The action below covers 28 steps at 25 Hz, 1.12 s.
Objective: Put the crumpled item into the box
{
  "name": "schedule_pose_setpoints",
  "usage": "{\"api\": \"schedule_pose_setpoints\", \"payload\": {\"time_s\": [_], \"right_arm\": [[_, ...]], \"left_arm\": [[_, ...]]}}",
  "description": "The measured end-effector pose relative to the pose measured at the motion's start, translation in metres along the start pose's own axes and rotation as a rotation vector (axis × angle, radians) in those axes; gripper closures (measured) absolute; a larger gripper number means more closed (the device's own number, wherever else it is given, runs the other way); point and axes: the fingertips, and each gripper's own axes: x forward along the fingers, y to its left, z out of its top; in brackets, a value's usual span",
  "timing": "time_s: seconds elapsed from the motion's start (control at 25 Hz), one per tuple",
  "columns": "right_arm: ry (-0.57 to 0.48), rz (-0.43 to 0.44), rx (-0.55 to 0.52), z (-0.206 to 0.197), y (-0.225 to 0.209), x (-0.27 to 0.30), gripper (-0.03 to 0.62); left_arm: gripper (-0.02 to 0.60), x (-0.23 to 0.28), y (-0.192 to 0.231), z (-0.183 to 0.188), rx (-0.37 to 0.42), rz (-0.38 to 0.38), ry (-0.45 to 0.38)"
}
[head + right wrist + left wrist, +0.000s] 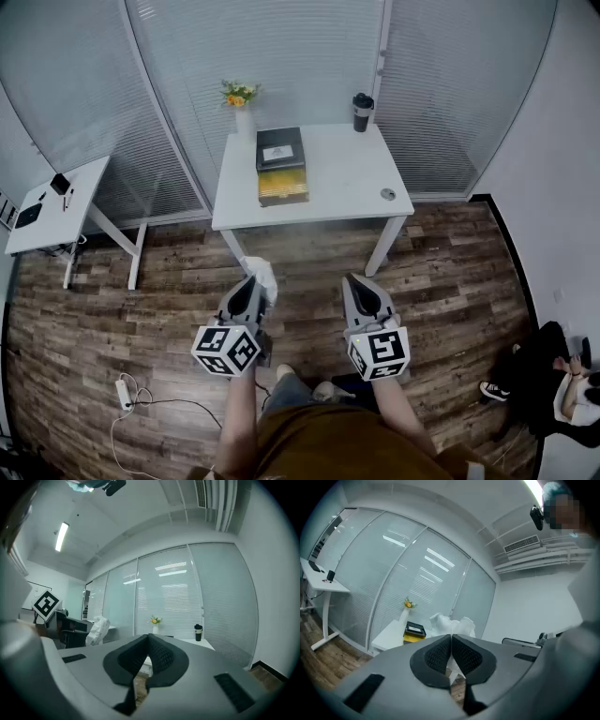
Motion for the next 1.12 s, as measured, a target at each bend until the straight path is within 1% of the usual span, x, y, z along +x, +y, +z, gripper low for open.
{"api": "schedule_pose_setpoints", "payload": {"time_s": [0.44, 0.64, 0.92, 1.12], "right_arm": [[0.011, -0.006, -0.016, -0.005, 0.002, 0.011, 0.582], [-0.002, -0.004, 0.001, -0.003, 0.002, 0.013, 0.582], [0.002, 0.008, -0.013, -0.001, 0.004, 0.016, 0.582], [0.011, -0.004, -0.020, -0.005, -0.002, 0.012, 0.582]], "left_arm": [[0.551, 0.009, 0.009, 0.003, -0.006, -0.010, -0.001], [0.551, 0.008, 0.010, 0.004, -0.008, -0.013, -0.006], [0.551, 0.007, 0.012, 0.009, -0.002, -0.003, -0.018], [0.551, 0.007, 0.012, 0.009, -0.004, 0.000, -0.023]]}}
